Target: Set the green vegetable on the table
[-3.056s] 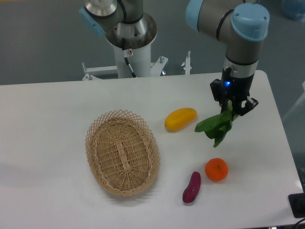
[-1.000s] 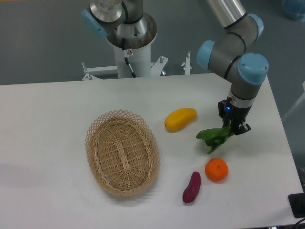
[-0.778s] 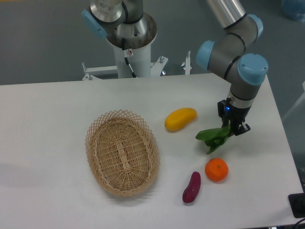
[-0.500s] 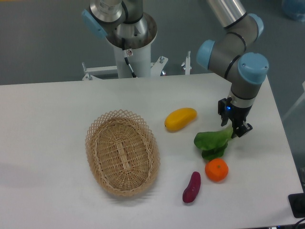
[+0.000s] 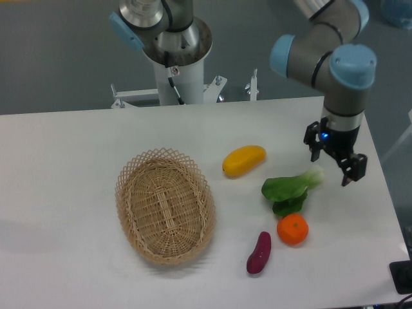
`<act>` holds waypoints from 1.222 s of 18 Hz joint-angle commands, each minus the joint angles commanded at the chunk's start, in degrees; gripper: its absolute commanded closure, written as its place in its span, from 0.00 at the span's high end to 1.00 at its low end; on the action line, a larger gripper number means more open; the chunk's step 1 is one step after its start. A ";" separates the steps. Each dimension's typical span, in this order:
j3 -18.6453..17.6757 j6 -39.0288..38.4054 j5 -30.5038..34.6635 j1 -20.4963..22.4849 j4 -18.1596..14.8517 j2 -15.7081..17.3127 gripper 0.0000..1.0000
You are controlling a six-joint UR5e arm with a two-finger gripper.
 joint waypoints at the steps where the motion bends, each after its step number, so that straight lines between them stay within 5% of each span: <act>1: 2.72 -0.01 -0.09 0.09 -3.60 0.00 1.00; 3: 7.47 0.17 -0.18 0.53 -10.29 -0.61 1.00; 5: 8.89 0.87 -0.18 1.14 -12.51 -0.70 1.00; 22: 8.37 7.20 -0.62 4.04 -14.71 0.00 1.00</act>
